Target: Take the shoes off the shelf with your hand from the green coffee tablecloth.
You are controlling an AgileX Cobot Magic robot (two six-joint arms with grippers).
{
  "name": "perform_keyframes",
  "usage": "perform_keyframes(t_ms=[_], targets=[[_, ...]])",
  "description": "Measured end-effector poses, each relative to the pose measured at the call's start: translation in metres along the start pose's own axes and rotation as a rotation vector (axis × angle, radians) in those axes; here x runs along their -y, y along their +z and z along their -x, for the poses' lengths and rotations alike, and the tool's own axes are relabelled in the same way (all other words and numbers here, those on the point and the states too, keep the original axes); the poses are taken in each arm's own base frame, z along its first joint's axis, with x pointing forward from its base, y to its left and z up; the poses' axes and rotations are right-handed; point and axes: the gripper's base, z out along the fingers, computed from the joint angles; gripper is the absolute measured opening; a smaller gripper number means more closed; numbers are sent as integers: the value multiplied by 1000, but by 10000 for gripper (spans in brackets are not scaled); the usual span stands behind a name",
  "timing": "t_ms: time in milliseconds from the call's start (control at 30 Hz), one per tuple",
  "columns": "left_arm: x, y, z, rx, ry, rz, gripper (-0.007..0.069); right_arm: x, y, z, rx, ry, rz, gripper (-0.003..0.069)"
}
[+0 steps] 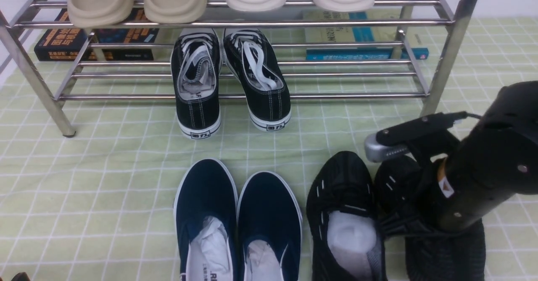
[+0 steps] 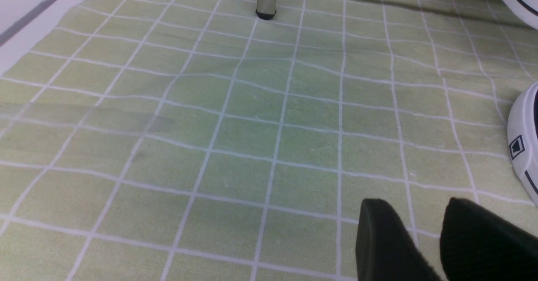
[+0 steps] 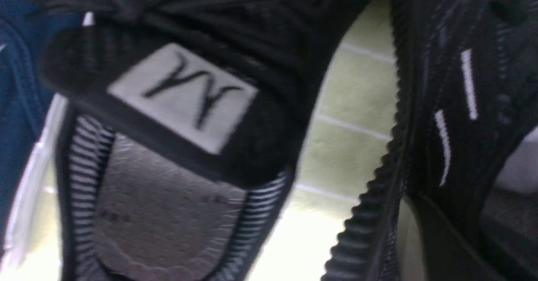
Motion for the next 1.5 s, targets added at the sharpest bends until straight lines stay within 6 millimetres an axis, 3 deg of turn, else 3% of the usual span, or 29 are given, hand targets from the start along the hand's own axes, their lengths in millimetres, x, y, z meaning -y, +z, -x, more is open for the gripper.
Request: perform_keyframes(t_ms=[233, 267, 300, 400, 433, 533, 600, 700, 733, 833, 933, 967, 1033, 1133, 1367, 1500], targets=[[0, 0, 0, 0, 0, 0, 242, -4, 1, -3, -36, 37, 36, 181], [0, 0, 0, 0, 0, 0, 242, -4, 1, -4, -51, 41, 33, 264], [0, 0, 0, 0, 0, 0, 242, -4, 1, -4, -54, 41, 33, 273], [0, 0, 0, 0, 0, 0, 242, -3, -3, -4, -81, 35, 18, 409], [0, 0, 0, 0, 0, 0, 242, -3, -8, -3, -97, 18, 11, 450], [0, 0, 0, 0, 0, 0, 242, -3, -26, 1, -98, -36, 13, 483], [0, 0, 0, 0, -1, 0, 242, -2, -58, 4, -61, -99, 28, 459], [0, 0, 0, 0, -1, 0, 242, 2, -95, 4, 48, -165, 59, 364], [0, 0, 0, 0, -1, 0, 242, 7, -115, -3, 111, -187, 76, 283], [0, 0, 0, 0, -1, 0, 242, 18, -144, -20, 201, -193, 107, 148], [0, 0, 0, 0, -1, 0, 242, 38, -172, -56, 309, -184, 136, 0], [0, 0, 0, 0, -1, 0, 242, 39, -173, -58, 314, -184, 138, -3], [0, 0, 0, 0, -1, 0, 242, 54, -175, -89, 382, -171, 162, -14], [0, 0, 0, 0, -1, 0, 242, 67, -164, -118, 567, -161, 227, -14], [0, 0, 0, 0, -1, 0, 242, 69, -103, -138, 930, -161, 362, -11], [0, 0, 0, 0, -1, 0, 242, 67, -92, -137, 1025, -168, 393, -8]])
